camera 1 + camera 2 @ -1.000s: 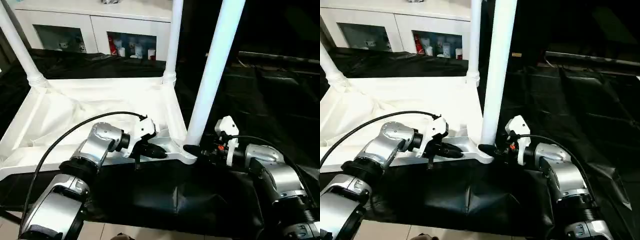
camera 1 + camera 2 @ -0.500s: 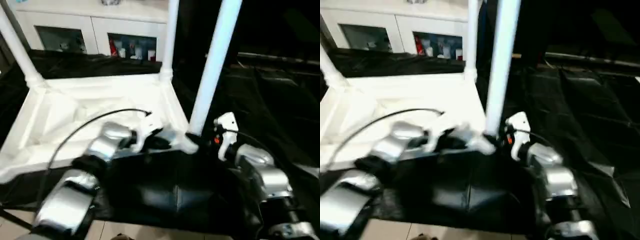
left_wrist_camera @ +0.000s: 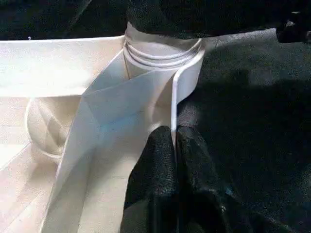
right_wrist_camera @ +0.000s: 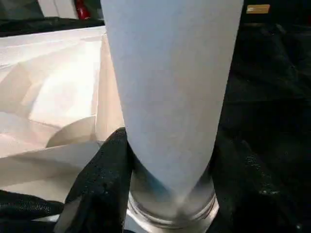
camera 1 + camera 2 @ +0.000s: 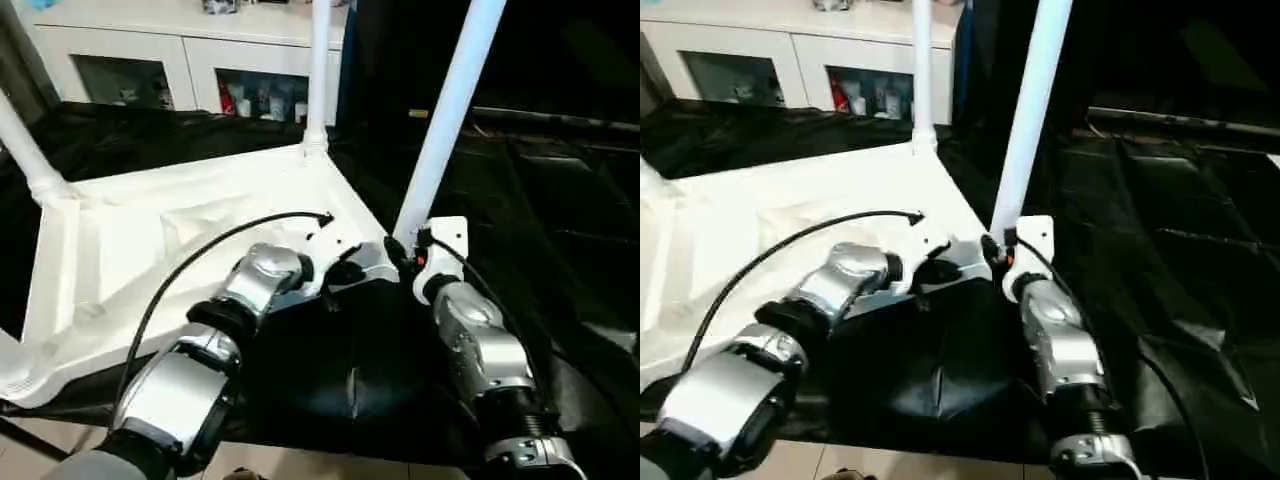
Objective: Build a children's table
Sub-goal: Rotate leg to tighten
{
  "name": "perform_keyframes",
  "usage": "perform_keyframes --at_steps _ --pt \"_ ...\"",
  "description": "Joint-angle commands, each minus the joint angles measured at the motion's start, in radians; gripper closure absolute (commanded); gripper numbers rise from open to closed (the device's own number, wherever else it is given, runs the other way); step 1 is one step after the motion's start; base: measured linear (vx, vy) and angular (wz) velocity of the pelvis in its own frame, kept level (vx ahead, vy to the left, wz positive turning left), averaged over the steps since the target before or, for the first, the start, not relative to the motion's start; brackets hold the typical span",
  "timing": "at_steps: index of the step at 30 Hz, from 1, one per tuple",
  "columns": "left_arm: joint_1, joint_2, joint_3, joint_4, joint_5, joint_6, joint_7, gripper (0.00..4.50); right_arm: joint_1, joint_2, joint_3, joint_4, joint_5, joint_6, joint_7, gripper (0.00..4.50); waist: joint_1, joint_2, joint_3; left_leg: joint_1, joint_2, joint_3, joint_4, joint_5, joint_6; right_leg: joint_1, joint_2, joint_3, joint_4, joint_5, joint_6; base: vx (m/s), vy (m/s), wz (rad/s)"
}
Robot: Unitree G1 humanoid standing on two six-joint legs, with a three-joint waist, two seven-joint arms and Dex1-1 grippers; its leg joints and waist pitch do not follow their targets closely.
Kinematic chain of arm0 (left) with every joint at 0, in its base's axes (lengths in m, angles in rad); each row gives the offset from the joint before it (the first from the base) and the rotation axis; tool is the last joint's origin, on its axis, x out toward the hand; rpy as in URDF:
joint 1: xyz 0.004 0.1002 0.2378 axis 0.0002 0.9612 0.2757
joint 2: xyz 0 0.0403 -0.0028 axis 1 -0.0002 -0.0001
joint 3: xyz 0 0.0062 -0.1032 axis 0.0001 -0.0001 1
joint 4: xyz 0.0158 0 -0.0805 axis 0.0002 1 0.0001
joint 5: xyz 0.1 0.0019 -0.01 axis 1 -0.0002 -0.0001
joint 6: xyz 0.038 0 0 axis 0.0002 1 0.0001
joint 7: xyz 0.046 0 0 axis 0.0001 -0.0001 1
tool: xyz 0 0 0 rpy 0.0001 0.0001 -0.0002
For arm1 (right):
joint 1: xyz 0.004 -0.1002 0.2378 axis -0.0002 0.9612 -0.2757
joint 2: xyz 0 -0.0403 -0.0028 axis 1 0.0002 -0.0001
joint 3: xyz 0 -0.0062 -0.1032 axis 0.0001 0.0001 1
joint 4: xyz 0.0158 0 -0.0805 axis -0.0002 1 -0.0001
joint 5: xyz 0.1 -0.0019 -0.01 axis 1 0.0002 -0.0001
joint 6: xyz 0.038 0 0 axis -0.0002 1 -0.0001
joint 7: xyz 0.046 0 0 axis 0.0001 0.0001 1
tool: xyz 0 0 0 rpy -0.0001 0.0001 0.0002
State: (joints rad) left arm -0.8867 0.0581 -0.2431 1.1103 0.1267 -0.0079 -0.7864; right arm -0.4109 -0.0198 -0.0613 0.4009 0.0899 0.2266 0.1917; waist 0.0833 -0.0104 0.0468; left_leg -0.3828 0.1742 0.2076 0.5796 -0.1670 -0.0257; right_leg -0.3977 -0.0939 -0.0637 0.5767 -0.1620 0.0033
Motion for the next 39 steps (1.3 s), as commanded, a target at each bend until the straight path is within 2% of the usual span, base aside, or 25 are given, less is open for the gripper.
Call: perform_keyframes --at_steps 1,4,6,11,13,15,16,21,22,24,25,26,27,28,29,30,31,32,33,34,35,36,37,38,39 --pt "-0.026 -0.018 0.006 0.004 0.005 -0.016 0.036 4.50 0.027 0.040 0.038 0.013 0.039 0.021 0.038 2.18 -0.010 0.002 -0.057 0.037 0.058 -0.041 -0.084 -0.409 -0.038 0.020 -0.069 0.041 -0.086 -0.386 -0.152 0.000 0.000 0.00" --pt "-0.020 -0.009 0.009 0.010 0.001 -0.088 -0.001 4.50 0.043 0.009 0.024 -0.041 0.061 0.006 0.081 1.82 -0.005 0.002 -0.059 0.037 0.059 -0.039 -0.083 -0.390 -0.026 0.023 -0.070 0.043 -0.086 -0.361 -0.154 0.000 0.000 0.00" --pt "-0.018 -0.009 0.019 0.007 -0.010 -0.112 -0.006 4.50 0.056 -0.009 0.023 -0.077 0.051 0.014 0.079 1.74 -0.005 -0.001 -0.060 0.030 0.060 -0.039 -0.085 -0.362 -0.018 0.028 -0.069 0.043 -0.078 -0.321 -0.160 0.000 0.000 0.00" --pt "-0.017 -0.004 0.045 -0.007 -0.040 -0.150 -0.028 4.50 0.128 -0.070 0.005 -0.218 0.090 0.048 0.152 1.62 0.005 -0.006 -0.058 0.030 0.059 -0.032 -0.078 -0.304 0.019 0.032 -0.073 0.044 -0.078 -0.306 -0.169 0.000 0.000 0.00" --pt "-0.017 -0.002 0.060 -0.016 -0.054 -0.165 -0.031 4.05 0.179 -0.100 0.010 -0.295 0.126 0.070 0.211 1.52 0.006 -0.004 -0.059 0.025 0.058 -0.032 -0.077 -0.288 0.032 0.036 -0.072 0.044 -0.077 -0.304 -0.165 0.000 0.000 0.00" --pt "-0.019 -0.005 0.083 -0.028 -0.082 -0.153 -0.054 3.91 0.222 -0.128 0.022 -0.354 0.156 0.089 0.265 1.52 0.010 -0.004 -0.062 0.022 0.060 -0.033 -0.076 -0.259 0.045 0.039 -0.074 0.042 -0.073 -0.275 -0.176 0.000 0.000 0.00" --pt "-0.018 -0.001 0.087 -0.037 -0.089 -0.153 -0.067 3.83 0.239 -0.140 0.028 -0.378 0.170 0.100 0.290 1.52 0.013 0.001 -0.062 0.022 0.062 -0.035 -0.076 -0.252 0.046 0.039 -0.075 0.041 -0.070 -0.262 -0.183 0.000 0.000 0.00" --pt "-0.008 0.027 0.092 -0.089 -0.105 -0.133 -0.115 3.41 0.280 -0.174 0.053 -0.437 0.193 0.118 0.358 1.52 0.002 0.002 -0.061 0.017 0.061 -0.035 -0.075 -0.251 0.049 0.040 -0.070 0.039 -0.061 -0.201 -0.212 0.000 0.000 0.00" --pt "0.014 0.078 0.085 -0.179 -0.111 -0.054 -0.174 3.29 0.264 -0.170 0.069 -0.424 0.206 0.134 0.378 1.70 0.001 0.000 -0.061 0.018 0.061 -0.034 -0.074 -0.241 0.050 0.041 -0.071 0.040 -0.059 -0.198 -0.222 0.000 0.000 0.00" --pt "0.033 0.110 0.079 -0.238 -0.113 -0.015 -0.209 3.15 0.249 -0.164 0.078 -0.406 0.205 0.133 0.383 1.81 -0.002 0.000 -0.061 0.015 0.060 -0.034 -0.075 -0.235 0.049 0.041 -0.069 0.040 -0.057 -0.199 -0.223 0.000 0.000 0.00" --pt "0.072 0.164 0.069 -0.343 -0.121 0.054 -0.267 3.07 0.223 -0.155 0.088 -0.379 0.200 0.134 0.381 1.90 -0.005 0.001 -0.061 0.016 0.063 -0.035 -0.076 -0.232 0.045 0.041 -0.070 0.040 -0.054 -0.200 -0.230 0.000 0.000 0.00" --pt "0.072 0.164 0.069 -0.343 -0.121 0.054 -0.267 3.07 0.223 -0.155 0.088 -0.379 0.200 0.134 0.381 1.90 -0.006 0.000 -0.061 0.018 0.065 -0.036 -0.076 -0.230 0.040 0.040 -0.072 0.040 -0.051 -0.197 -0.236 0.000 0.000 0.00" --pt "0.134 0.245 0.050 -0.490 -0.121 0.142 -0.329 2.94 0.184 -0.138 0.096 -0.335 0.188 0.126 0.373 2.07 -0.009 -0.001 -0.062 0.026 0.070 -0.037 -0.078 -0.244 0.023 0.036 -0.074 0.041 -0.047 -0.215 -0.242 0.000 0.000 0.00" --pt "0.134 0.245 0.050 -0.490 -0.121 0.142 -0.329 2.83 0.184 -0.138 0.096 -0.335 0.188 0.126 0.373 2.18 -0.019 0.001 -0.058 0.016 0.065 -0.036 -0.081 -0.237 0.026 0.037 -0.068 0.042 -0.049 -0.221 -0.240 0.000 0.000 0.00" --pt "0.197 0.325 0.041 -0.625 -0.124 0.216 -0.379 2.83 0.148 -0.122 0.104 -0.291 0.177 0.116 0.369 2.18 -0.016 0.009 -0.058 0.029 0.067 -0.033 -0.079 -0.256 0.008 0.029 -0.066 0.042 -0.051 -0.239 -0.234 0.000 0.000 0.00" --pt "0.197 0.325 0.041 -0.625 -0.124 0.216 -0.379 2.66 0.148 -0.122 0.104 -0.291 0.177 0.116 0.369 2.30 -0.022 0.003 -0.056 0.027 0.067 -0.032 -0.082 -0.257 0.003 0.026 -0.063 0.044 -0.049 -0.237 -0.235 0.000 0.000 0.00" --pt "0.265 0.400 0.040 -0.759 -0.133 0.294 -0.419 2.51 0.113 -0.108 0.112 -0.238 0.162 0.097 0.364 2.50 -0.019 -0.002 -0.059 0.033 0.069 -0.032 -0.082 -0.259 -0.012 0.024 -0.064 0.043 -0.046 -0.236 -0.232 0.000 0.000 0.00" --pt "0.265 0.400 0.040 -0.759 -0.133 0.294 -0.419 2.51 0.113 -0.108 0.112 -0.238 0.162 0.097 0.364 2.50 -0.019 -0.002 -0.059 0.033 0.069 -0.032 -0.082 -0.259 -0.012 0.024 -0.064 0.043 -0.046 -0.236 -0.232 0.000 0.000 0.00" --pt "0.297 0.431 0.039 -0.819 -0.140 0.325 -0.437 2.43 0.097 -0.100 0.115 -0.214 0.158 0.090 0.363 2.59 -0.022 0.004 -0.055 0.029 0.065 -0.030 -0.085 -0.258 -0.017 0.025 -0.059 0.044 -0.046 -0.236 -0.227 0.000 0.000 0.00" --pt "0.343 0.473 0.039 -0.908 -0.152 0.377 -0.464 2.33 0.075 -0.088 0.116 -0.183 0.159 0.086 0.360 2.67 -0.022 0.010 -0.057 0.035 0.069 -0.032 -0.085 -0.261 -0.031 0.022 -0.062 0.045 -0.043 -0.219 -0.232 0.000 0.000 0.00" --pt "0.367 0.495 0.039 -0.953 -0.155 0.405 -0.471 2.33 0.062 -0.081 0.119 -0.165 0.157 0.081 0.359 2.67 -0.021 -0.003 -0.054 0.035 0.066 -0.027 -0.085 -0.262 -0.032 0.020 -0.057 0.045 -0.044 -0.222 -0.227 0.000 0.000 0.00" --pt "0.423 0.544 0.037 -1.049 -0.156 0.468 -0.481 2.23 0.026 -0.062 0.128 -0.115 0.148 0.065 0.354 2.78 -0.017 0.003 -0.057 0.040 0.068 -0.029 -0.084 -0.265 -0.039 0.020 -0.062 0.046 -0.038 -0.216 -0.231 0.000 0.000 0.00" --pt "0.451 0.566 0.036 -1.091 -0.153 0.494 -0.481 2.14 0.008 -0.052 0.134 -0.090 0.139 0.055 0.347 2.91 -0.023 0.004 -0.051 0.032 0.065 -0.030 -0.089 -0.266 -0.042 0.021 -0.057 0.046 -0.040 -0.227 -0.227 0.000 0.000 0.00" --pt "0.466 0.578 0.035 -1.113 -0.148 0.508 -0.478 1.99 -0.004 -0.046 0.136 -0.072 0.133 0.048 0.341 3.07 -0.024 -0.006 -0.052 0.036 0.065 -0.026 -0.088 -0.272 -0.045 0.018 -0.056 0.045 -0.042 -0.236 -0.224 0.000 0.000 0.00" --pt "0.496 0.600 0.031 -1.149 -0.125 0.526 -0.469 1.99 -0.033 -0.029 0.138 -0.027 0.120 0.029 0.321 3.07 -0.026 -0.001 -0.048 0.035 0.064 -0.030 -0.089 -0.288 -0.055 0.016 -0.059 0.048 -0.044 -0.270 -0.216 0.000 0.000 0.00"
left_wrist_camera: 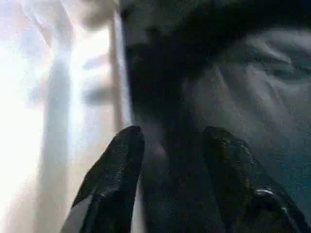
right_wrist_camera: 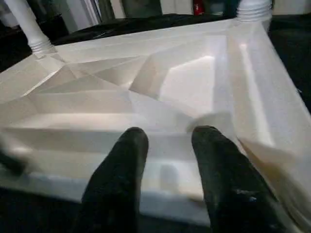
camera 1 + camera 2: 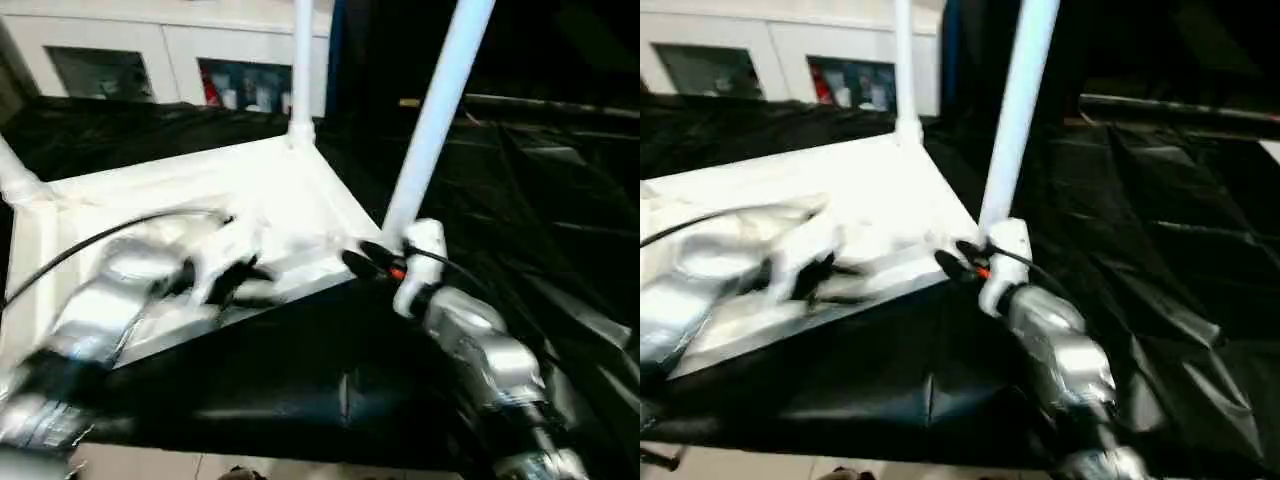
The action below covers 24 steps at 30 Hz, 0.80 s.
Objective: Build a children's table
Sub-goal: Rotate leg to tighten
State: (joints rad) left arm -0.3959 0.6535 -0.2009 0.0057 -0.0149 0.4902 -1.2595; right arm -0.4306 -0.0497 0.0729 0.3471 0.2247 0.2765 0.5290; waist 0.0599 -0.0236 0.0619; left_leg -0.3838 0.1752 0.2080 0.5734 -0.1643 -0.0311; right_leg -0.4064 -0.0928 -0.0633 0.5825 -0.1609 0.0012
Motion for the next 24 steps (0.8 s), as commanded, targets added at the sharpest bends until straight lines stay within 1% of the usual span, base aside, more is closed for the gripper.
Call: perform_keyframes --at_steps 1,2,3,4,5,6,7,8,9,10,11,12,13,14,15,17,18,19,20,22,23,24 --pt "0.019 0.014 -0.014 -0.060 0.030 0.039 0.010 1.89 -0.035 0.014 -0.001 0.062 -0.025 -0.036 -0.046 3.23 -0.002 0.010 -0.063 0.043 0.061 -0.028 -0.082 -0.313 -0.061 0.019 -0.059 0.050 -0.054 -0.301 -0.201 0.000 0.000 0.00" --pt "0.029 0.020 -0.015 -0.070 0.037 0.049 0.014 1.89 -0.049 0.022 -0.005 0.085 -0.032 -0.045 -0.066 3.23 -0.001 0.008 -0.062 0.046 0.061 -0.027 -0.082 -0.322 -0.067 0.016 -0.059 0.051 -0.056 -0.311 -0.197 0.000 0.000 0.00" --pt "0.044 0.032 -0.018 -0.094 0.055 0.073 0.029 1.83 -0.084 0.043 -0.027 0.147 -0.038 -0.066 -0.124 3.36 -0.002 0.009 -0.061 0.046 0.061 -0.028 -0.081 -0.326 -0.074 0.015 -0.060 0.051 -0.055 -0.315 -0.197 0.000 0.000 0.00" --pt "0.047 0.034 -0.019 -0.098 0.057 0.077 0.031 1.83 -0.088 0.045 -0.030 0.155 -0.039 -0.068 -0.132 3.36 -0.003 0.007 -0.061 0.043 0.060 -0.031 -0.084 -0.335 -0.083 0.019 -0.059 0.051 -0.055 -0.328 -0.189 0.000 0.000 0.00" --pt "0.062 0.053 -0.029 -0.125 0.085 0.110 0.058 1.58 -0.136 0.072 -0.081 0.248 -0.028 -0.101 -0.219 3.51 -0.001 0.004 -0.061 0.046 0.060 -0.029 -0.083 -0.345 -0.088 0.015 -0.059 0.052 -0.056 -0.332 -0.180 0.000 0.000 0.00" --pt "0.071 0.064 -0.034 -0.145 0.092 0.133 0.072 1.49 -0.155 0.081 -0.103 0.289 -0.020 -0.119 -0.249 3.66 -0.006 0.001 -0.061 0.041 0.057 -0.034 -0.083 -0.354 -0.091 0.019 -0.059 0.052 -0.055 -0.344 -0.176 0.000 0.000 0.00" --pt "0.077 0.074 -0.039 -0.158 0.100 0.149 0.083 1.49 -0.172 0.090 -0.125 0.324 -0.009 -0.131 -0.275 3.66 -0.004 0.003 -0.061 0.042 0.059 -0.034 -0.083 -0.357 -0.095 0.018 -0.060 0.052 -0.055 -0.347 -0.171 0.000 0.000 0.00" --pt "0.081 0.080 -0.042 -0.163 0.105 0.159 0.089 1.44 -0.186 0.098 -0.144 0.351 0.006 -0.141 -0.285 3.76 -0.006 0.003 -0.062 0.044 0.058 -0.035 -0.081 -0.370 -0.100 0.015 -0.060 0.053 -0.054 -0.349 -0.168 0.000 0.000 0.00" --pt "0.087 0.087 -0.045 -0.173 0.108 0.174 0.098 1.30 -0.202 0.105 -0.168 0.383 0.022 -0.157 -0.301 3.85 -0.006 0.003 -0.061 0.045 0.058 -0.034 -0.082 -0.376 -0.100 0.015 -0.057 0.053 -0.055 -0.348 -0.165 0.000 0.000 0.00" --pt "0.090 0.089 -0.046 -0.178 0.108 0.181 0.102 1.08 -0.208 0.107 -0.176 0.396 0.027 -0.165 -0.309 3.99 -0.008 -0.002 -0.063 0.042 0.056 -0.034 -0.080 -0.375 -0.099 0.017 -0.056 0.053 -0.052 -0.337 -0.162 0.000 0.000 0.00" --pt "0.094 0.092 -0.046 -0.188 0.110 0.194 0.107 1.08 -0.219 0.109 -0.187 0.419 0.032 -0.182 -0.322 3.99 -0.007 -0.002 -0.062 0.039 0.055 -0.035 -0.081 -0.371 -0.097 0.019 -0.055 0.052 -0.051 -0.335 -0.160 0.000 0.000 0.00" --pt "0.098 0.095 -0.046 -0.193 0.114 0.199 0.113 1.08 -0.230 0.111 -0.200 0.442 0.041 -0.199 -0.329 3.99 -0.009 -0.004 -0.064 0.037 0.055 -0.034 -0.079 -0.361 -0.093 0.019 -0.057 0.052 -0.051 -0.322 -0.163 0.000 0.000 0.00" --pt "0.102 0.098 -0.047 -0.200 0.124 0.207 0.123 0.99 -0.248 0.113 -0.226 0.478 0.059 -0.226 -0.344 4.15 -0.008 -0.003 -0.064 0.039 0.054 -0.034 -0.078 -0.362 -0.091 0.018 -0.055 0.052 -0.051 -0.325 -0.163 0.000 0.000 0.00" --pt "0.103 0.101 -0.047 -0.197 0.132 0.207 0.130 0.86 -0.260 0.110 -0.254 0.500 0.076 -0.245 -0.370 4.27 -0.009 -0.005 -0.064 0.038 0.053 -0.033 -0.076 -0.366 -0.088 0.018 -0.056 0.053 -0.052 -0.332 -0.165 0.000 0.000 0.00" --pt "0.104 0.104 -0.048 -0.200 0.135 0.212 0.138 0.65 -0.274 0.109 -0.276 0.526 0.083 -0.265 -0.389 4.42 -0.008 -0.004 -0.065 0.040 0.054 -0.034 -0.075 -0.366 -0.088 0.017 -0.057 0.053 -0.052 -0.337 -0.165 0.000 0.000 0.00" --pt "0.105 0.108 -0.051 -0.205 0.132 0.221 0.148 0.55 -0.296 0.107 -0.314 0.565 0.098 -0.295 -0.408 4.49 -0.005 -0.001 -0.064 0.044 0.054 -0.033 -0.074 -0.381 -0.091 0.012 -0.055 0.052 -0.052 -0.349 -0.163 0.000 0.000 0.00" --pt "0.105 0.111 -0.053 -0.208 0.132 0.227 0.153 0.55 -0.307 0.104 -0.337 0.584 0.110 -0.311 -0.417 4.49 -0.004 -0.001 -0.064 0.047 0.054 -0.033 -0.074 -0.400 -0.095 0.009 -0.052 0.052 -0.053 -0.356 -0.161 0.000 0.000 0.00" --pt "0.106 0.119 -0.058 -0.206 0.141 0.227 0.163 0.42 -0.325 0.088 -0.387 0.618 0.139 -0.341 -0.462 4.50 -0.002 -0.002 -0.063 0.048 0.054 -0.033 -0.074 -0.410 -0.098 0.007 -0.051 0.051 -0.053 -0.361 -0.157 0.000 0.000 0.00" --pt "0.106 0.122 -0.059 -0.206 0.143 0.227 0.166 0.30 -0.330 0.078 -0.399 0.628 0.144 -0.353 -0.474 4.50 -0.002 -0.001 -0.064 0.050 0.053 -0.033 -0.073 -0.416 -0.099 0.005 -0.050 0.050 -0.053 -0.365 -0.157 0.000 0.000 0.00" --pt "0.106 0.124 -0.061 -0.206 0.146 0.226 0.170 0.22 -0.336 0.063 -0.408 0.640 0.145 -0.366 -0.486 4.50 0.003 0.000 -0.062 0.054 0.053 -0.031 -0.073 -0.433 -0.103 0.001 -0.048 0.050 -0.056 -0.375 -0.148 0.000 0.000 0.00" --pt "0.107 0.121 -0.060 -0.208 0.144 0.228 0.173 0.10 -0.343 0.047 -0.421 0.653 0.152 -0.380 -0.497 4.50 0.004 0.000 -0.063 0.053 0.053 -0.032 -0.074 -0.434 -0.105 0.002 -0.048 0.049 -0.055 -0.377 -0.147 0.000 0.000 0.00" --pt "0.107 0.118 -0.059 -0.209 0.141 0.231 0.175 0.10 -0.348 0.039 -0.430 0.662 0.157 -0.387 -0.502 4.50 0.009 -0.002 -0.063 0.050 0.053 -0.032 -0.074 -0.429 -0.104 0.006 -0.049 0.049 -0.055 -0.380 -0.141 0.000 0.000 0.00"
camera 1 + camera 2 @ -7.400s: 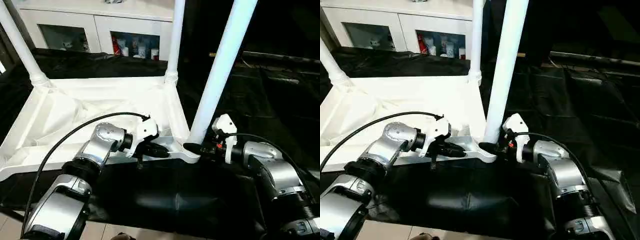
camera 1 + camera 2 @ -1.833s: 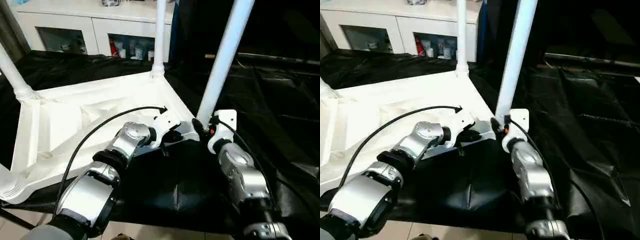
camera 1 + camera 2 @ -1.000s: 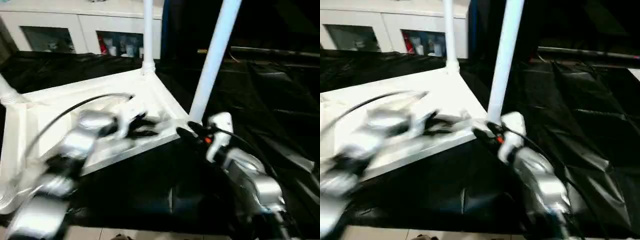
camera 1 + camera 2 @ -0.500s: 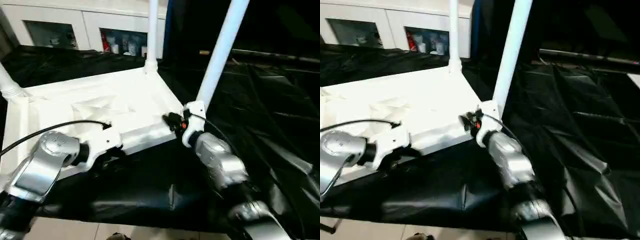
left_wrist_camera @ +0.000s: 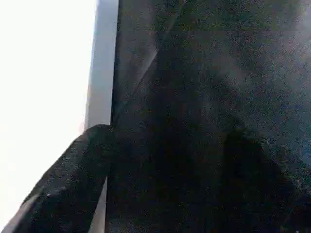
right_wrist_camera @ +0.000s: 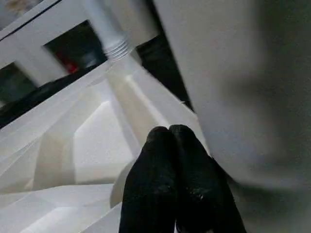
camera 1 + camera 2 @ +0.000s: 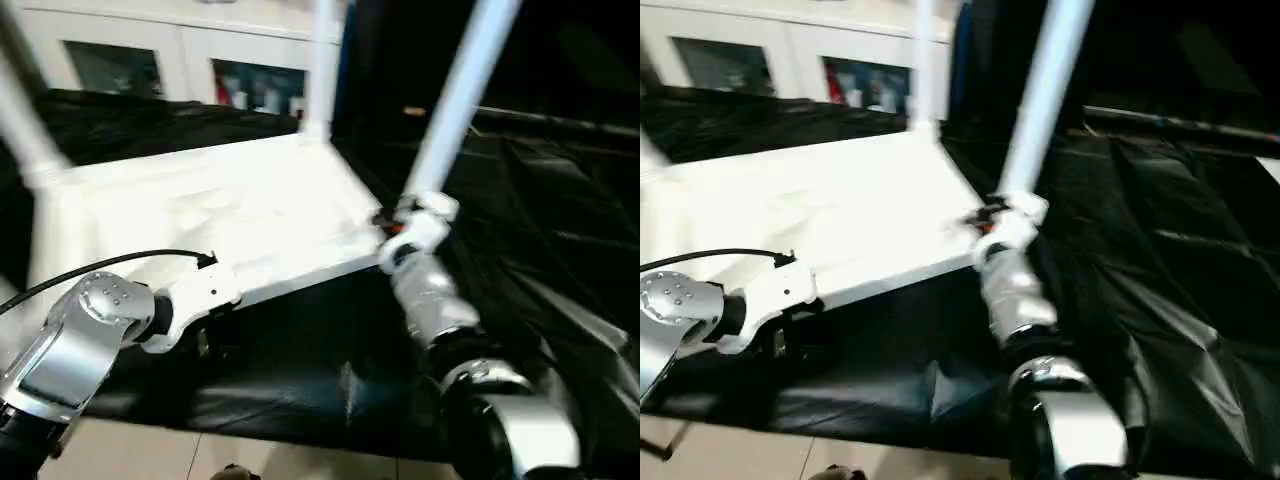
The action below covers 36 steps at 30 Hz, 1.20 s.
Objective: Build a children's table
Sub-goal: Rotate leg to tighten, then rotate table base
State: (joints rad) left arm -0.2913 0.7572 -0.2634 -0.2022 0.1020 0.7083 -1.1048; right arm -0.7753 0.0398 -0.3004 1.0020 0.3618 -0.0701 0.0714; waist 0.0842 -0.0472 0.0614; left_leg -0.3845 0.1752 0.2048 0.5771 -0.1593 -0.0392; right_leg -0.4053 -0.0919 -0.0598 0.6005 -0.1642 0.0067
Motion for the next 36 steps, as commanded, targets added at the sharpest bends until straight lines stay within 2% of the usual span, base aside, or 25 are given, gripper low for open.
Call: perform_keyframes --at_steps 1,6,8,12,13,14,16,18,19,20,21,22,23,24,25,27,28,29,30,31,32,33,34,35,36 --pt "0.003 0.016 0.001 -0.002 0.025 0.013 0.024 0.04 -0.010 -0.062 -0.061 0.022 0.021 -0.050 -0.049 4.50 -0.013 0.021 -0.063 0.051 0.052 -0.028 -0.077 -0.435 -0.096 0.004 -0.051 0.046 -0.073 -0.380 -0.143 0.000 0.000 0.00" --pt "0.000 0.009 0.002 0.008 0.025 0.004 0.047 0.04 -0.028 -0.118 -0.084 0.061 0.023 -0.080 -0.060 4.50 -0.008 0.017 -0.067 0.040 0.050 -0.030 -0.075 -0.405 -0.088 0.013 -0.052 0.043 -0.069 -0.364 -0.141 0.000 0.000 0.00" --pt "-0.011 -0.004 0.007 0.030 0.021 -0.017 0.078 0.04 -0.040 -0.173 -0.103 0.098 0.015 -0.107 -0.052 4.50 -0.009 0.016 -0.069 0.038 0.049 -0.029 -0.073 -0.389 -0.082 0.016 -0.050 0.043 -0.068 -0.346 -0.147 0.000 0.000 0.00" --pt "-0.020 -0.015 0.011 0.040 0.019 -0.039 0.097 0.04 -0.047 -0.225 -0.116 0.124 0.019 -0.110 -0.038 4.50 -0.004 0.013 -0.073 0.036 0.048 -0.024 -0.067 -0.341 -0.063 0.019 -0.049 0.042 -0.063 -0.296 -0.160 0.000 0.000 0.00" --pt "-0.023 -0.030 0.022 0.042 0.007 -0.052 0.104 0.04 -0.052 -0.243 -0.117 0.134 0.022 -0.095 -0.007 4.50 -0.004 0.013 -0.073 0.032 0.048 -0.024 -0.067 -0.324 -0.058 0.022 -0.048 0.041 -0.060 -0.277 -0.164 0.000 0.000 0.00" --pt "-0.023 -0.039 0.031 0.042 -0.006 -0.066 0.106 0.04 -0.055 -0.251 -0.112 0.136 0.021 -0.077 0.021 4.50 -0.007 0.019 -0.074 0.029 0.047 -0.025 -0.066 -0.314 -0.054 0.026 -0.046 0.041 -0.058 -0.259 -0.168 0.000 0.000 0.00" --pt "-0.012 -0.052 0.055 0.032 -0.040 -0.090 0.101 0.04 -0.057 -0.258 -0.098 0.134 0.015 -0.050 0.072 4.50 -0.010 0.016 -0.076 0.022 0.046 -0.026 -0.063 -0.298 -0.044 0.032 -0.046 0.039 -0.053 -0.227 -0.184 0.000 0.000 0.00" --pt "-0.004 -0.054 0.066 0.026 -0.058 -0.103 0.094 0.04 -0.058 -0.259 -0.092 0.136 0.010 -0.048 0.085 4.50 -0.017 0.016 -0.073 0.019 0.045 -0.026 -0.063 -0.313 -0.041 0.031 -0.047 0.039 -0.054 -0.237 -0.196 0.000 0.000 0.00" --pt "0.030 -0.059 0.107 -0.003 -0.107 -0.076 0.083 0.04 -0.053 -0.253 -0.070 0.130 -0.007 -0.041 0.108 4.50 -0.022 0.025 -0.074 0.021 0.046 -0.028 -0.062 -0.326 -0.048 0.031 -0.049 0.039 -0.052 -0.243 -0.205 0.000 0.000 0.00" --pt "0.055 -0.055 0.133 -0.028 -0.138 -0.050 0.068 0.04 -0.041 -0.244 -0.048 0.111 -0.016 -0.027 0.144 4.50 -0.029 0.021 -0.073 0.019 0.046 -0.028 -0.062 -0.329 -0.046 0.032 -0.047 0.038 -0.053 -0.242 -0.210 0.000 0.000 0.00" --pt "0.073 -0.051 0.152 -0.046 -0.161 -0.033 0.058 0.04 -0.032 -0.238 -0.032 0.098 -0.024 -0.018 0.173 4.50 -0.036 0.017 -0.071 0.011 0.046 -0.030 -0.064 -0.329 -0.040 0.038 -0.048 0.037 -0.053 -0.254 -0.213 0.000 0.000 0.00" --pt "0.082 -0.052 0.167 -0.053 -0.176 -0.022 0.055 0.04 -0.026 -0.234 -0.020 0.089 -0.032 -0.014 0.186 4.50 -0.037 0.021 -0.072 0.015 0.046 -0.030 -0.062 -0.332 -0.036 0.035 -0.049 0.038 -0.055 -0.263 -0.213 0.000 0.000 0.00" --pt "0.093 -0.061 0.195 -0.056 -0.198 -0.014 0.056 0.04 -0.011 -0.228 -0.003 0.069 -0.042 -0.014 0.201 4.50 -0.041 0.023 -0.071 0.021 0.046 -0.029 -0.060 -0.340 -0.033 0.029 -0.047 0.039 -0.057 -0.273 -0.215 0.000 0.000 0.00" --pt "0.131 -0.059 0.252 -0.059 -0.231 -0.003 0.049 0.04 0.034 -0.218 0.045 0.013 -0.076 -0.017 0.225 4.50 -0.041 0.020 -0.069 0.018 0.047 -0.028 -0.062 -0.338 -0.031 0.030 -0.046 0.040 -0.060 -0.274 -0.217 0.000 0.000 0.00" --pt "0.131 -0.059 0.252 -0.059 -0.231 -0.003 0.049 0.04 0.034 -0.218 0.045 0.013 -0.076 -0.017 0.225 4.50 -0.041 0.021 -0.069 0.018 0.048 -0.030 -0.063 -0.335 -0.032 0.030 -0.047 0.039 -0.059 -0.276 -0.217 0.000 0.000 0.00" --pt "0.192 -0.024 0.293 -0.062 -0.252 -0.012 0.018 0.04 0.095 -0.210 0.075 -0.057 -0.103 -0.024 0.199 4.50 -0.041 0.024 -0.065 0.023 0.049 -0.031 -0.066 -0.360 -0.037 0.025 -0.045 0.040 -0.064 -0.312 -0.207 0.000 0.000 0.00" --pt "0.217 -0.010 0.311 -0.063 -0.259 -0.011 0.009 0.04 0.123 -0.204 0.081 -0.094 -0.101 -0.018 0.201 4.50 -0.042 0.023 -0.065 0.023 0.049 -0.032 -0.066 -0.369 -0.038 0.024 -0.044 0.040 -0.064 -0.322 -0.201 0.000 0.000 0.00" --pt "0.223 -0.008 0.315 -0.063 -0.262 -0.013 0.008 0.04 0.129 -0.202 0.082 -0.102 -0.100 -0.017 0.202 4.50 -0.043 0.024 -0.065 0.030 0.052 -0.033 -0.068 -0.392 -0.043 0.019 -0.042 0.040 -0.065 -0.343 -0.193 0.000 0.000 0.00" --pt "0.256 0.003 0.341 -0.064 -0.278 -0.022 -0.003 0.04 0.166 -0.194 0.092 -0.155 -0.093 -0.008 0.213 4.50 -0.043 0.031 -0.064 0.031 0.051 -0.034 -0.068 -0.404 -0.047 0.019 -0.041 0.040 -0.066 -0.347 -0.191 0.000 0.000 0.00" --pt "0.290 0.008 0.371 -0.067 -0.294 -0.029 -0.016 0.04 0.207 -0.187 0.105 -0.214 -0.087 0.003 0.227 4.50 -0.042 0.034 -0.059 0.032 0.052 -0.034 -0.073 -0.440 -0.053 0.014 -0.040 0.042 -0.074 -0.363 -0.179 0.000 0.000 0.00" --pt "0.336 0.010 0.419 -0.071 -0.319 -0.041 -0.028 0.04 0.262 -0.177 0.118 -0.297 -0.078 0.019 0.243 4.50 -0.045 0.031 -0.059 0.030 0.053 -0.038 -0.074 -0.452 -0.056 0.016 -0.040 0.041 -0.071 -0.376 -0.174 0.000 0.000 0.00" --pt "0.372 0.012 0.456 -0.075 -0.336 -0.050 -0.038 0.04 0.303 -0.170 0.127 -0.358 -0.073 0.031 0.251 4.50 -0.043 0.035 -0.056 0.032 0.054 -0.039 -0.079 -0.486 -0.058 0.011 -0.040 0.043 -0.079 -0.393 -0.163 0.000 0.000 0.00" --pt "0.413 0.014 0.498 -0.075 -0.351 -0.056 -0.047 0.04 0.344 -0.166 0.136 -0.417 -0.071 0.045 0.261 4.50 -0.044 0.037 -0.056 0.032 0.053 -0.041 -0.079 -0.494 -0.060 0.014 -0.039 0.043 -0.077 -0.401 -0.161 0.000 0.000 0.00" --pt "0.439 0.016 0.527 -0.068 -0.360 -0.063 -0.053 0.04 0.369 -0.163 0.140 -0.452 -0.069 0.055 0.267 4.50 -0.044 0.040 -0.054 0.039 0.054 -0.041 -0.080 -0.529 -0.066 0.006 -0.039 0.044 -0.083 -0.432 -0.156 0.000 0.000 0.00" --pt "0.465 0.019 0.554 -0.053 -0.366 -0.082 -0.061 0.04 0.390 -0.162 0.145 -0.479 -0.070 0.062 0.268 4.50 -0.044 0.041 -0.053 0.041 0.053 -0.042 -0.079 -0.546 -0.068 0.004 -0.039 0.044 -0.085 -0.446 -0.155 0.000 0.000 0.00"
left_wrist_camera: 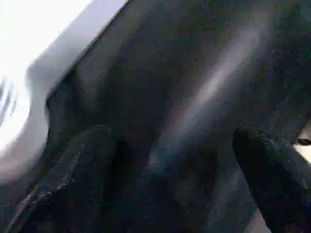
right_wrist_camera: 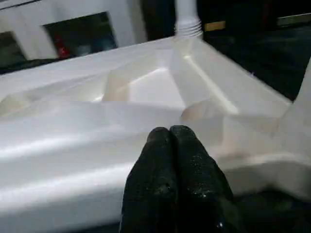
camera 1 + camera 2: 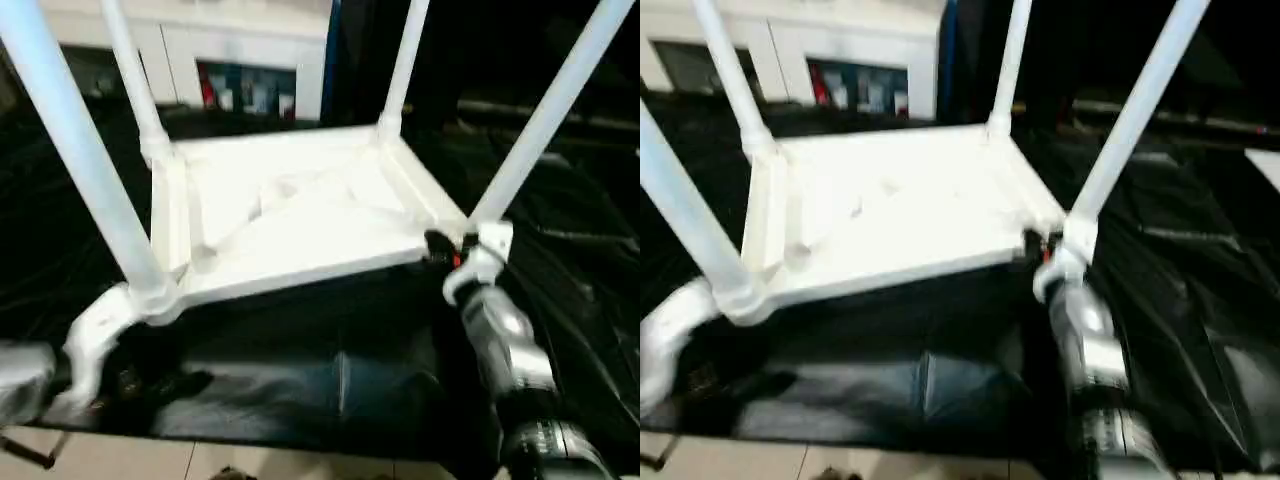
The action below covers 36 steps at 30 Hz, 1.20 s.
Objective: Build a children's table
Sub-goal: Rotate table base
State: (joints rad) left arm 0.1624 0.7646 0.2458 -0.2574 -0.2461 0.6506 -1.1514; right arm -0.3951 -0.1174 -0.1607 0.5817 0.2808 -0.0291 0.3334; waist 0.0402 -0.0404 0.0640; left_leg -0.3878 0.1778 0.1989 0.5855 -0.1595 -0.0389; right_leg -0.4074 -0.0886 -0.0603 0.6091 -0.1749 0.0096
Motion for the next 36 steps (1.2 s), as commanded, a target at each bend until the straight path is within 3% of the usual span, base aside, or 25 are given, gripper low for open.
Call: perform_keyframes --at_steps 1,2,3,4,5,7,8,11,13,15,18,19,20,21,22,23,24,25,26,27,28,30,32,33,36 --pt "0.011 0.012 0.045 0.002 -0.018 -0.024 -0.015 0.04 0.010 -0.004 0.005 -0.059 0.011 0.021 0.006 4.50 -0.002 0.030 -0.052 0.041 0.050 -0.038 -0.089 -0.562 -0.069 0.006 -0.045 0.044 -0.097 -0.468 -0.148 0.000 0.000 0.00" --pt "0.032 -0.014 0.136 0.069 -0.047 -0.079 -0.008 0.04 0.045 -0.009 0.010 -0.081 -0.006 0.029 -0.012 4.50 0.001 0.036 -0.050 0.048 0.048 -0.040 -0.087 -0.587 -0.073 0.000 -0.047 0.043 -0.105 -0.510 -0.138 0.000 0.000 0.00" --pt "0.032 -0.014 0.136 0.069 -0.047 -0.079 -0.008 0.04 0.045 -0.009 0.010 -0.081 -0.006 0.029 -0.012 4.50 -0.002 0.034 -0.047 0.049 0.046 -0.042 -0.087 -0.605 -0.076 -0.001 -0.049 0.041 -0.112 -0.551 -0.124 0.000 0.000 0.00" --pt "0.029 -0.025 0.179 0.113 -0.059 -0.114 0.003 0.04 0.055 -0.014 0.009 -0.076 -0.023 0.030 -0.032 4.50 0.000 0.038 -0.045 0.051 0.045 -0.045 -0.086 -0.615 -0.078 -0.002 -0.050 0.040 -0.115 -0.572 -0.118 0.000 0.000 0.00" --pt "-0.017 -0.052 0.265 0.214 -0.097 -0.191 0.043 0.04 0.065 -0.024 0.016 -0.068 -0.058 0.061 -0.072 4.50 -0.005 0.033 -0.043 0.052 0.044 -0.048 -0.086 -0.637 -0.083 -0.002 -0.049 0.035 -0.119 -0.608 -0.103 -0.051 -0.001 -0.03" --pt "-0.049 -0.069 0.303 0.260 -0.114 -0.230 0.071 0.04 0.067 -0.032 0.023 -0.062 -0.078 0.084 -0.092 4.50 -0.004 0.040 -0.042 0.069 0.039 -0.050 -0.080 -0.675 -0.091 -0.009 -0.045 0.023 -0.134 -0.648 -0.085 -0.053 0.002 -0.02" --pt "-0.083 -0.088 0.338 0.285 -0.149 -0.252 0.089 0.04 0.070 -0.041 0.038 -0.063 -0.098 0.117 -0.100 4.50 -0.006 0.041 -0.037 0.066 0.040 -0.057 -0.087 -0.695 -0.096 0.000 -0.043 0.015 -0.133 -0.643 -0.085 -0.051 0.015 -0.03" --pt "-0.138 -0.116 0.369 0.288 -0.201 -0.247 0.111 0.04 0.068 -0.049 0.055 -0.056 -0.117 0.154 -0.107 4.50 -0.008 0.046 -0.037 0.055 0.049 -0.071 -0.107 -0.770 -0.117 0.017 -0.041 0.008 -0.119 -0.596 -0.096 -0.017 0.005 -0.01" --pt "-0.200 -0.146 0.358 0.273 -0.252 -0.233 0.112 0.04 0.048 -0.054 0.071 -0.035 -0.138 0.179 -0.121 4.50 -0.008 0.047 -0.037 0.058 0.049 -0.069 -0.112 -0.794 -0.123 0.017 -0.040 0.004 -0.117 -0.582 -0.101 -0.025 0.015 -0.05" --pt "-0.246 -0.166 0.334 0.287 -0.268 -0.246 0.118 0.04 0.023 -0.049 0.073 -0.012 -0.140 0.180 -0.124 4.50 -0.014 0.046 -0.035 0.045 0.050 -0.069 -0.126 -0.818 -0.127 0.030 -0.038 -0.001 -0.104 -0.586 -0.094 0.000 0.000 0.00" --pt "-0.274 -0.178 0.317 0.304 -0.273 -0.257 0.121 0.04 0.008 -0.044 0.075 -0.006 -0.144 0.184 -0.127 4.50 -0.013 0.043 -0.029 0.055 0.043 -0.056 -0.125 -0.825 -0.124 0.022 -0.033 -0.016 -0.125 -0.669 -0.070 0.000 0.000 0.00" --pt "-0.286 -0.183 0.283 0.317 -0.266 -0.264 0.111 0.04 -0.007 -0.040 0.081 -0.001 -0.151 0.188 -0.131 4.50 -0.005 0.055 -0.021 0.021 0.051 -0.033 -0.176 -0.848 -0.118 0.063 0.000 -0.058 -0.080 -0.666 -0.052 -0.061 -0.014 -0.09" --pt "-0.291 -0.187 0.267 0.321 -0.257 -0.271 0.114 0.04 -0.014 -0.038 0.084 0.001 -0.153 0.187 -0.132 4.50 -0.005 0.055 -0.021 0.021 0.051 -0.033 -0.176 -0.848 -0.118 0.063 0.000 -0.058 -0.080 -0.666 -0.052 -0.115 -0.021 0.00" --pt "-0.296 -0.192 0.251 0.322 -0.251 -0.268 0.115 0.04 -0.022 -0.034 0.085 0.006 -0.152 0.187 -0.133 4.50 0.115 0.060 -0.032 -0.107 0.067 0.076 -0.256 -0.851 -0.109 0.143 0.037 -0.029 0.169 -0.346 -0.057 -0.115 -0.021 0.00" --pt "-0.305 -0.198 0.232 0.325 -0.242 -0.259 0.126 0.04 -0.031 -0.029 0.086 0.012 -0.153 0.186 -0.136 4.50 0.063 -0.028 -0.066 0.063 0.047 0.051 -0.061 -0.531 -0.104 0.012 -0.052 0.072 0.017 -0.815 0.029 -0.045 -0.104 0.10" --pt "-0.316 -0.204 0.207 0.333 -0.214 -0.276 0.147 0.04 -0.040 -0.026 0.090 0.020 -0.157 0.186 -0.140 4.50 0.062 -0.030 -0.025 0.124 0.025 -0.012 0.145 -0.316 -0.071 -0.116 -0.183 0.101 -0.183 -1.176 0.007 0.067 -0.151 -0.01" --pt "-0.323 -0.210 0.194 0.340 -0.196 -0.295 0.156 0.04 -0.045 -0.022 0.090 0.024 -0.155 0.183 -0.139 4.50 0.060 -0.003 -0.022 0.060 0.010 -0.080 0.147 -0.138 -0.031 -0.066 -0.192 0.159 -0.183 -1.229 -0.034 0.067 -0.151 -0.01" --pt "-0.348 -0.213 0.168 0.374 -0.151 -0.280 0.222 0.04 -0.052 -0.014 0.093 0.029 -0.154 0.181 -0.142 4.50 0.111 0.009 -0.041 -0.009 0.021 -0.101 0.019 -0.124 -0.041 0.061 -0.114 0.121 -0.076 -0.765 -0.084 0.106 -0.058 -0.15" --pt "-0.348 -0.213 0.168 0.374 -0.151 -0.280 0.222 0.04 -0.052 -0.014 0.093 0.029 -0.154 0.181 -0.142 4.50 0.111 0.009 -0.041 -0.009 0.021 -0.101 0.019 -0.124 -0.041 0.061 -0.114 0.121 -0.076 -0.765 -0.084 0.012 -0.054 0.28" --pt "-0.362 -0.222 0.162 0.392 -0.136 -0.307 0.238 0.04 -0.055 -0.007 0.096 0.028 -0.154 0.177 -0.143 4.50 0.086 0.054 -0.080 0.125 0.072 -0.077 -0.032 -0.094 -0.028 -0.021 0.001 0.054 0.006 -0.056 -0.182 0.012 -0.054 0.28" --pt "-0.377 -0.230 0.158 0.411 -0.115 -0.325 0.274 0.04 -0.056 0.001 0.098 0.023 -0.153 0.176 -0.144 4.50 0.073 0.051 -0.076 0.079 0.068 -0.059 -0.037 -0.060 -0.014 0.013 -0.006 0.051 0.007 0.103 -0.240 -0.079 -0.054 0.43" --pt "-0.389 -0.240 0.150 0.421 -0.100 -0.348 0.307 0.04 -0.057 0.011 0.100 0.016 -0.154 0.178 -0.148 4.50 0.079 0.037 -0.078 0.044 0.047 -0.043 -0.036 -0.056 -0.014 0.049 -0.023 0.062 0.003 0.177 -0.263 0.000 0.000 0.00" --pt "-0.388 -0.246 0.148 0.411 -0.120 -0.334 0.301 0.04 -0.057 0.016 0.101 0.014 -0.155 0.173 -0.149 4.50 0.081 0.038 -0.075 0.034 0.044 -0.043 -0.040 -0.089 -0.031 0.057 -0.031 0.066 -0.002 0.148 -0.259 0.000 0.000 0.00" --pt "-0.388 -0.247 0.146 0.409 -0.124 -0.333 0.304 0.04 -0.058 0.019 0.099 0.017 -0.154 0.168 -0.148 4.50 0.076 0.036 -0.069 0.032 0.045 -0.043 -0.049 -0.153 -0.063 0.061 -0.035 0.069 -0.011 0.063 -0.240 0.000 0.000 0.00" --pt "-0.410 -0.269 0.124 0.429 -0.087 -0.395 0.343 0.04 -0.068 0.023 0.097 0.035 -0.160 0.162 -0.149 4.50 0.064 0.033 -0.064 0.033 0.046 -0.044 -0.054 -0.209 -0.083 0.061 -0.037 0.071 -0.022 -0.033 -0.222 0.000 0.000 0.00"
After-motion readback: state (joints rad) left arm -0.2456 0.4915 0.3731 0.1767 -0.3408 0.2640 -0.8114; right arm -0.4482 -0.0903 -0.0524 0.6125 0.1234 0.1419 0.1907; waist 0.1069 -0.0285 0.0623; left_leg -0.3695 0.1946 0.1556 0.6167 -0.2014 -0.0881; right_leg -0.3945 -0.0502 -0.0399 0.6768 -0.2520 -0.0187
